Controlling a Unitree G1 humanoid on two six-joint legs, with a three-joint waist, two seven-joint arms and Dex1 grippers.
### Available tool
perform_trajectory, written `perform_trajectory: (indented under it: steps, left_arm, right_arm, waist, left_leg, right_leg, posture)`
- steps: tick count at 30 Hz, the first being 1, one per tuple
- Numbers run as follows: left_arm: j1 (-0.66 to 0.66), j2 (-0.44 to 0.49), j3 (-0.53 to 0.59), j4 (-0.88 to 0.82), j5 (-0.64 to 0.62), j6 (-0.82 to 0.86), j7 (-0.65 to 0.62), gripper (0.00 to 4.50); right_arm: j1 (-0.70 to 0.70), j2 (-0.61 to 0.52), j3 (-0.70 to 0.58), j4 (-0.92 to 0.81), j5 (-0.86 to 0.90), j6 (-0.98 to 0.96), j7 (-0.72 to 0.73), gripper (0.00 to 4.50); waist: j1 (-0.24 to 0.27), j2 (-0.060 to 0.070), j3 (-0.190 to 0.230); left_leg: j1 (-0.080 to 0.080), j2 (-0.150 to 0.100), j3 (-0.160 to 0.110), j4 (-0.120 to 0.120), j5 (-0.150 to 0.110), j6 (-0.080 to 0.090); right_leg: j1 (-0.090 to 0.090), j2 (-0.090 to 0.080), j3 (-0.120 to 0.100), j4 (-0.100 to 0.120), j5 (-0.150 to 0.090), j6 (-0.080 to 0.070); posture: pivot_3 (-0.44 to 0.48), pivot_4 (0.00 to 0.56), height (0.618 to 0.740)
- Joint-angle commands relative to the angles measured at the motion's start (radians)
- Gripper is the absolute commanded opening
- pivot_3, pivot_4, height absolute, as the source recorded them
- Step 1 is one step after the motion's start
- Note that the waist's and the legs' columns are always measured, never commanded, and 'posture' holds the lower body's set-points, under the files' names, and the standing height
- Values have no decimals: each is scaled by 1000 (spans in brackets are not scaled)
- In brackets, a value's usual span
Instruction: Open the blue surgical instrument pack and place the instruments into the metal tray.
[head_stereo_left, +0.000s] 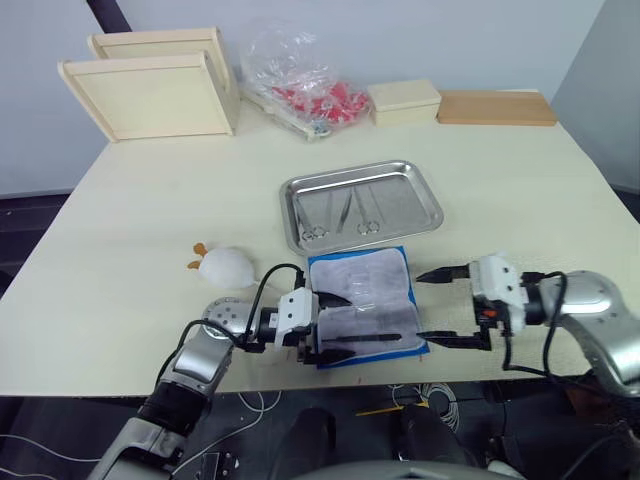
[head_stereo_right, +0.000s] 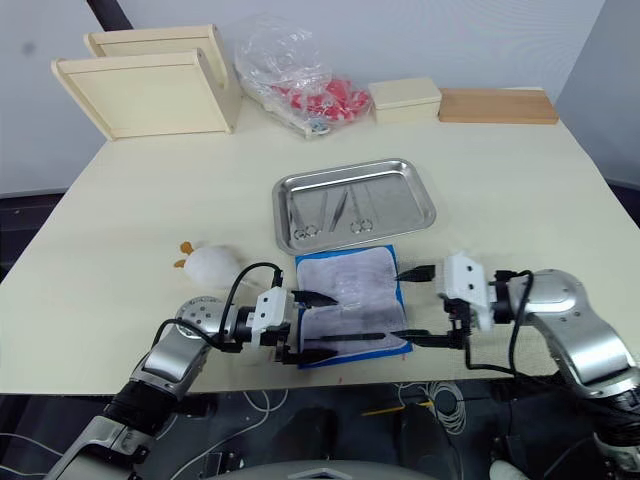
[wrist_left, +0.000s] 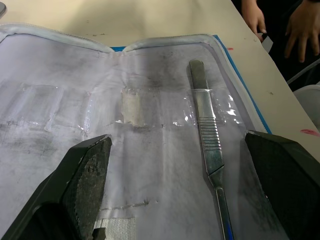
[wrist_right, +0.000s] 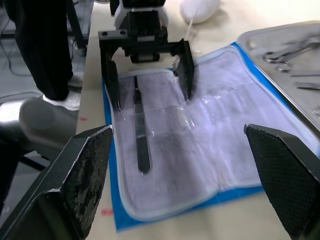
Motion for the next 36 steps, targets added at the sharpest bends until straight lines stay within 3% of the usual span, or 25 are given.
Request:
perform_trajectory:
  steps: [1, 20, 23, 25, 26, 29, 30, 36]
  left_arm:
    - [46, 33, -57, 63, 68, 27, -28, 4500]
    - [55, 37, -56, 59, 68, 31, -24, 4500]
    - [55, 37, -56, 60, 69, 30, -23, 4500]
    - [56, 36, -55, 62, 69, 27, -21, 4500]
    - [56, 37, -54, 63, 69, 25, -21, 4500]
    - [60, 39, -52, 68, 70, 20, -19, 4500]
    - [61, 39, -52, 69, 70, 18, -18, 4500]
    - [62, 35, -52, 73, 72, 12, -15, 4500]
  right_arm:
    - [-26, 27, 65, 32, -76, -33, -33, 4407]
    - [-97, 79, 255, 208, -290, -79, -40, 4407]
    - [-98, 74, 271, 213, -296, -71, -28, 3123]
    - [-93, 64, 274, 213, -293, -62, -16, 1957]
    - [-90, 60, 274, 212, -291, -60, -11, 1686]
    - [-83, 53, 270, 205, -286, -55, -2, 284]
    - [-80, 53, 265, 201, -280, -51, -2, 72]
    - [-82, 63, 236, 168, -247, -36, -10, 72]
  waist:
    - [-1, 0, 0]
    - [-3, -1, -1]
    - [-3, -2, -2]
    - [-3, -2, -2]
    - [-3, -2, -2]
    - [-3, -2, -2]
    - [-3, -2, -2]
    - [-3, -2, -3]
  left_leg:
    - [0, 0, 0, 0, 0, 0]
    - [1, 0, 0, 0, 0, 0]
    - [1, 0, 0, 0, 0, 0]
    - [2, 0, 0, 0, 0, 0]
    - [2, 0, 0, 0, 0, 0]
    - [2, 0, 0, 0, 0, 0]
    - [2, 0, 0, 0, 0, 0]
    - [2, 0, 0, 0, 0, 0]
  right_leg:
    - [0, 0, 0, 0, 0, 0]
    - [0, 1, 0, 1, 1, 0]
    - [0, 1, 0, 1, 0, 0]
    - [1, 1, 0, 1, 0, 0]
    - [1, 1, 0, 1, 0, 0]
    - [1, 1, 0, 2, 0, 0]
    - [1, 1, 0, 2, 0, 0]
    - [1, 1, 0, 2, 1, 0]
  posture:
    - [0, 150, 740]
    - [0, 150, 740]
    - [0, 150, 740]
    - [0, 150, 740]
    - [0, 150, 740]
    - [0, 150, 740]
    - [0, 150, 740]
    - [0, 150, 740]
